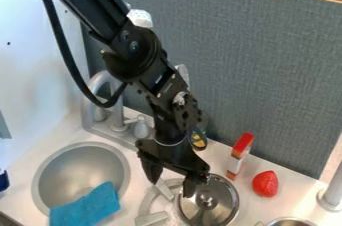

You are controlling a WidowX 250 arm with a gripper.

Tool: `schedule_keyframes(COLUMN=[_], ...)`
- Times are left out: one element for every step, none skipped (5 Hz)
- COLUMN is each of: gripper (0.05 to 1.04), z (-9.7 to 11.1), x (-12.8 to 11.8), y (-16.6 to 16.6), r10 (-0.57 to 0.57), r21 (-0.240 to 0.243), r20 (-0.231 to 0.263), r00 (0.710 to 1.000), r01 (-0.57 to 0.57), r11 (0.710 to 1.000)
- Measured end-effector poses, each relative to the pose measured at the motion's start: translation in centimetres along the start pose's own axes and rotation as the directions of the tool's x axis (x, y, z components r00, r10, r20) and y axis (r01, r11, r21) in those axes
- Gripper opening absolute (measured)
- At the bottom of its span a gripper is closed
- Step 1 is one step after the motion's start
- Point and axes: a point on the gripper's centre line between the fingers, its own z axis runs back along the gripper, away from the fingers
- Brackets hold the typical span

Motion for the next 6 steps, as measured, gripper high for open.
schedule_keyframes(gripper=[1.001,1.001,1.001,1.001,1.001,1.001], z=[-0.8,-2.3,-3.6,-4.4,-4.7,-4.8], x=[-0.5,-0.5,0.3,0.8,1.4,1.7], y=[0.1,0.1,-0.6,-1.6,-2.6,-3.9], r10=[0.000,0.006,-0.007,-0.022,-0.023,-0.046], r21=[0.008,0.019,0.033,0.019,-0.010,-0.019], r20=[-0.028,-0.048,-0.052,-0.051,-0.039,-0.030], r00=[1.000,0.999,0.999,0.998,0.999,0.999], r01=[0.001,-0.005,0.009,0.023,0.023,0.045], r11=[1.000,1.000,0.999,1.000,1.000,0.999])
